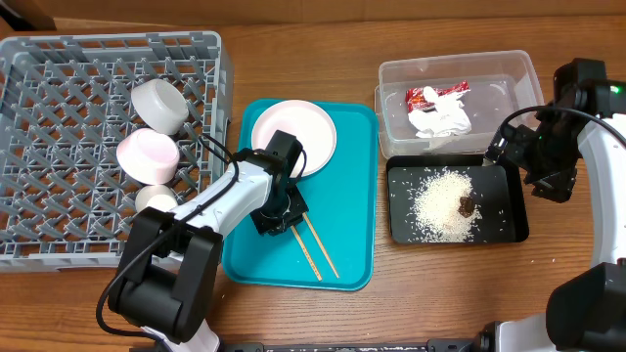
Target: Sort waste into correct bins and load items into the dishwasher
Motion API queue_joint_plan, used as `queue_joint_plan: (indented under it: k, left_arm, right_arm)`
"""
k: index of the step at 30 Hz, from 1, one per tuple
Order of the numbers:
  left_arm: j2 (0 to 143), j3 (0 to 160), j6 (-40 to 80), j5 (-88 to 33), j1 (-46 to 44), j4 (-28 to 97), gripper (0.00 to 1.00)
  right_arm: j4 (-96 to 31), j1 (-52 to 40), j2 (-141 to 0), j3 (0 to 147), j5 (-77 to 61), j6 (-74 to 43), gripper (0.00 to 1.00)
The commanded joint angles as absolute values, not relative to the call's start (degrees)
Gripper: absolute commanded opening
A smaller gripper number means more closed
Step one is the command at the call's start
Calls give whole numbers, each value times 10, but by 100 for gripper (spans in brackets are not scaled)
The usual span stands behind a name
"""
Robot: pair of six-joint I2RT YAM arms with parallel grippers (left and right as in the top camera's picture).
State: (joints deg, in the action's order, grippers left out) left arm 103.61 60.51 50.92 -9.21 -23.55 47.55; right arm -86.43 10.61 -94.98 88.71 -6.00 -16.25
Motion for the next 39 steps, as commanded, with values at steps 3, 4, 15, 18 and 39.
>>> queue_joint_plan:
  k: [3, 4, 15, 18, 39]
  left_arm:
    - [1038, 594, 527, -81, -237, 469, 25]
    - [1038, 594, 535, -72, -237, 468, 25]
    - [1038, 594, 569, -48, -242, 473, 15]
    - [1038, 594, 578, -39, -249, 475, 11]
    - [900, 823, 301, 122, -104, 636, 5]
  right_arm:
    - [-863, 106, -931, 893, -61, -161, 100]
    - [-863, 106, -931, 893, -61, -161, 100]
    - [-863, 106, -931, 893, -63, -161, 100]
    - [-863, 106, -931, 893, -63, -161, 100]
    - [-865, 106, -931, 893, -63, -161, 100]
